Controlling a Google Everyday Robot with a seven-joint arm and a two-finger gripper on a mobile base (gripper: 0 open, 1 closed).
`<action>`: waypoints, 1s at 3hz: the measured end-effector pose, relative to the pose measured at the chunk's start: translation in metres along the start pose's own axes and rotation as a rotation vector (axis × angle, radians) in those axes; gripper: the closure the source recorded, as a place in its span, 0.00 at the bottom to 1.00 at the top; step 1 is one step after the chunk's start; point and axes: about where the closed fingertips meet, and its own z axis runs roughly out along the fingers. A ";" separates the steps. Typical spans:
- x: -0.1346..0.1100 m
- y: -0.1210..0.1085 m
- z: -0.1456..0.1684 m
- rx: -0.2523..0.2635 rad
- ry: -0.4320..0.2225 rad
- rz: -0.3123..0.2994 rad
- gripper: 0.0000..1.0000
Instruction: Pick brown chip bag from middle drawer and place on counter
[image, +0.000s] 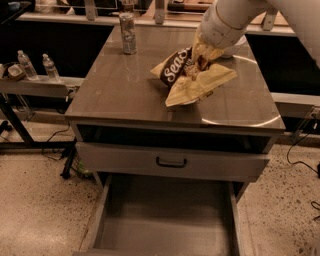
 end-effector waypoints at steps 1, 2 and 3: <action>-0.007 -0.001 0.004 0.023 -0.013 0.009 0.20; -0.007 -0.001 0.007 0.022 -0.017 0.007 0.00; -0.007 0.000 0.005 0.027 -0.014 0.010 0.00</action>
Offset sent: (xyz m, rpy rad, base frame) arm -0.0037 0.0029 -0.0054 0.0210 0.0106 0.0056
